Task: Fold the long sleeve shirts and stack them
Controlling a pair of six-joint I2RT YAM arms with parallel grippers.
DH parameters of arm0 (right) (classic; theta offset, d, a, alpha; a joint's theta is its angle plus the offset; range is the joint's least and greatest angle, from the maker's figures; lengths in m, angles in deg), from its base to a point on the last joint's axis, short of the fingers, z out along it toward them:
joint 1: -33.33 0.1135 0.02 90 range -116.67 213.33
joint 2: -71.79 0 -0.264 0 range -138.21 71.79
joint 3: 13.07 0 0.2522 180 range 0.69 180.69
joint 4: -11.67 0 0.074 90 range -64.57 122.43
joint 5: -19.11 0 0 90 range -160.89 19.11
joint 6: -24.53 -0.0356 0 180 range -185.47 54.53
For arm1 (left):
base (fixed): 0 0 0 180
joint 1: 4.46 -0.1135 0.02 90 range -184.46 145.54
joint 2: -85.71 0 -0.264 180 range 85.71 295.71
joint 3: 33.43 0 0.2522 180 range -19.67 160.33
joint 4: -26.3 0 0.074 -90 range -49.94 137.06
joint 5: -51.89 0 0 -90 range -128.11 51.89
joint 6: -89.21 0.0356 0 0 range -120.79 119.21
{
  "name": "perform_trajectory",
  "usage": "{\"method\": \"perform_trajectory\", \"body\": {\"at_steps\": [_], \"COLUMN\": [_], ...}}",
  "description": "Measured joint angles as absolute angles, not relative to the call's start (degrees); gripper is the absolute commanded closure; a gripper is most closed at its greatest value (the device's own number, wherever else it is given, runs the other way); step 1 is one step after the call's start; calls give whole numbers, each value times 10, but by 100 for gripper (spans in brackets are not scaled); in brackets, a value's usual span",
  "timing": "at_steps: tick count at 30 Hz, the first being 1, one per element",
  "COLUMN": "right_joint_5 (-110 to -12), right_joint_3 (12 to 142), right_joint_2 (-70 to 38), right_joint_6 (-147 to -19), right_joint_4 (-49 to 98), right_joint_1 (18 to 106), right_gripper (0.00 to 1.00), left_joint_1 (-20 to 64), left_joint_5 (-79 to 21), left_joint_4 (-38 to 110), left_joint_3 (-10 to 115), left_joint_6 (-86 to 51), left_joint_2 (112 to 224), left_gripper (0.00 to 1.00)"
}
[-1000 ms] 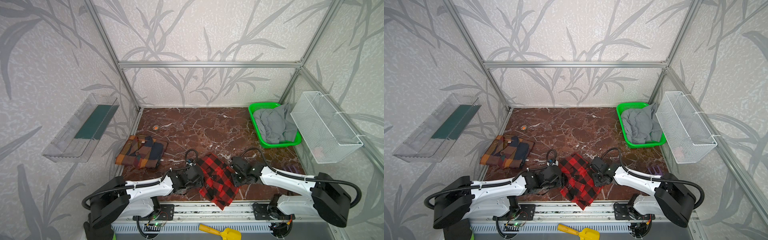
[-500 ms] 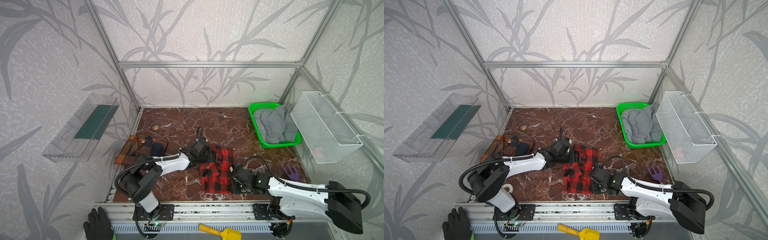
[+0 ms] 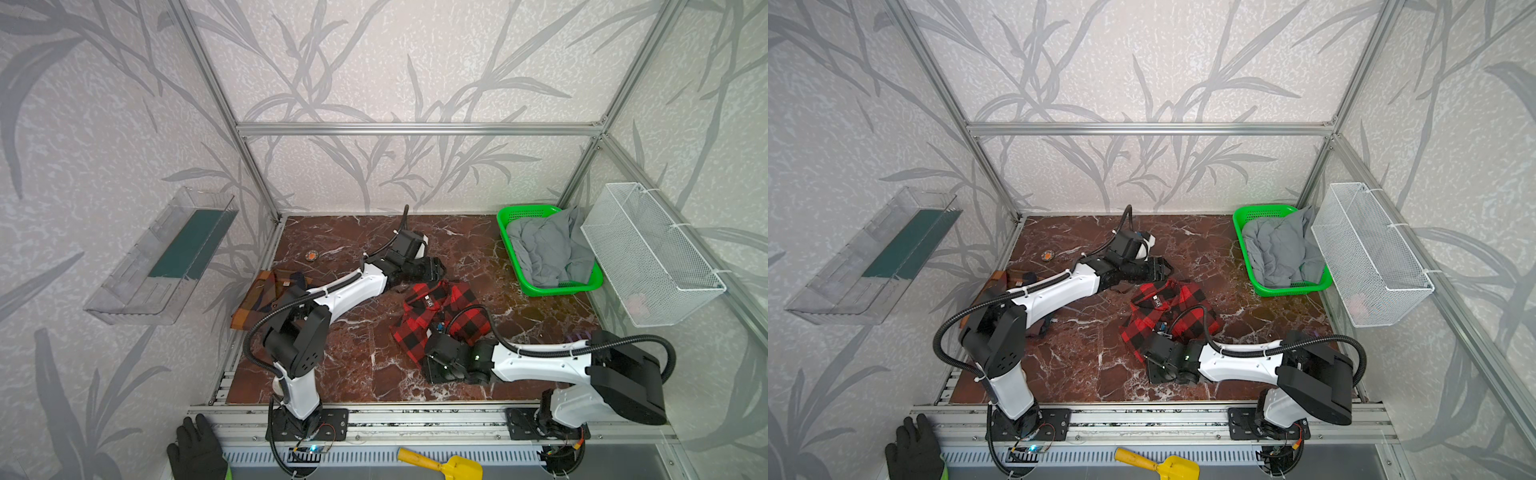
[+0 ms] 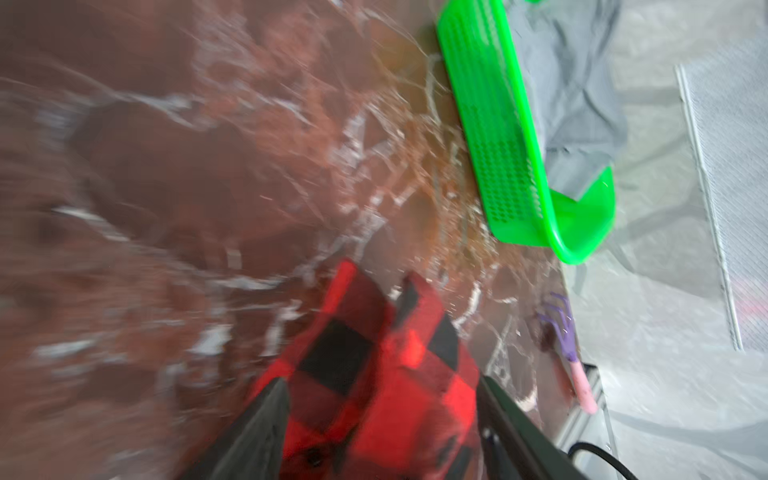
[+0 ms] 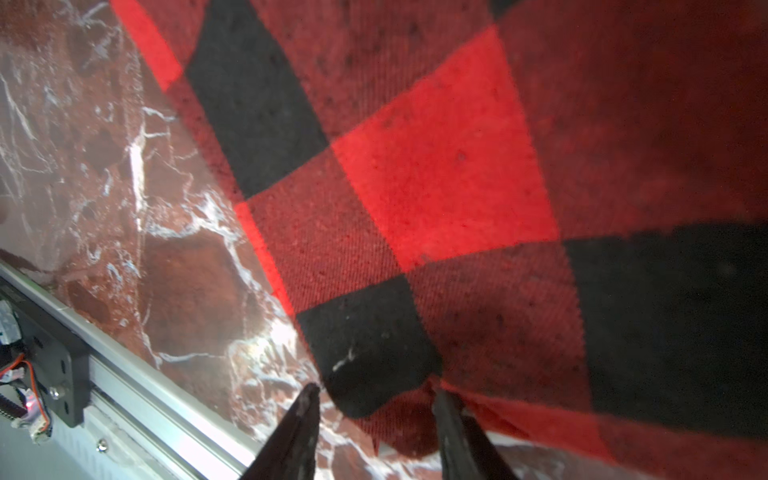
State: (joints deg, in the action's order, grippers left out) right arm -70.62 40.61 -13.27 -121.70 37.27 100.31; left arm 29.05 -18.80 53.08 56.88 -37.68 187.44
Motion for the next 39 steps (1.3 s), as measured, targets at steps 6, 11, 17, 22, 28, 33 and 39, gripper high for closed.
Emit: {"method": "perform_trajectory", "body": {"at_steps": [6, 11, 17, 22, 28, 33, 39], "right_joint_5": [-709, -728, -717, -682, -665, -656, -633], "right_joint_3": [452, 495, 502, 504, 496, 489, 428], "right_joint_2": [-130, -62, 57, 26, -70, -157, -141], "right_joint_6": [-1177, -1132, -1044, -973, -945, -945, -992], "right_joint_4": [423, 497, 558, 577, 548, 518, 434], "right_joint_1": [1003, 992, 841, 724, 686, 665, 670], "right_gripper": [47, 43, 44, 55, 58, 60, 56], "left_joint_1": [232, 243, 260, 337, 401, 421, 427], "left_joint_5": [-217, -218, -219, -239, -255, -265, -271], "left_joint_4": [624, 663, 666, 652, 621, 606, 588], "left_joint_3": [558, 523, 393, 326, 244, 206, 163], "left_joint_6": [-365, -365, -398, -432, -483, -511, -519], "left_joint_2": [1796, 1746, 1627, 1578, 1574, 1574, 1560], "left_gripper": [11, 11, 13, 15, 17, 17, 17]}}
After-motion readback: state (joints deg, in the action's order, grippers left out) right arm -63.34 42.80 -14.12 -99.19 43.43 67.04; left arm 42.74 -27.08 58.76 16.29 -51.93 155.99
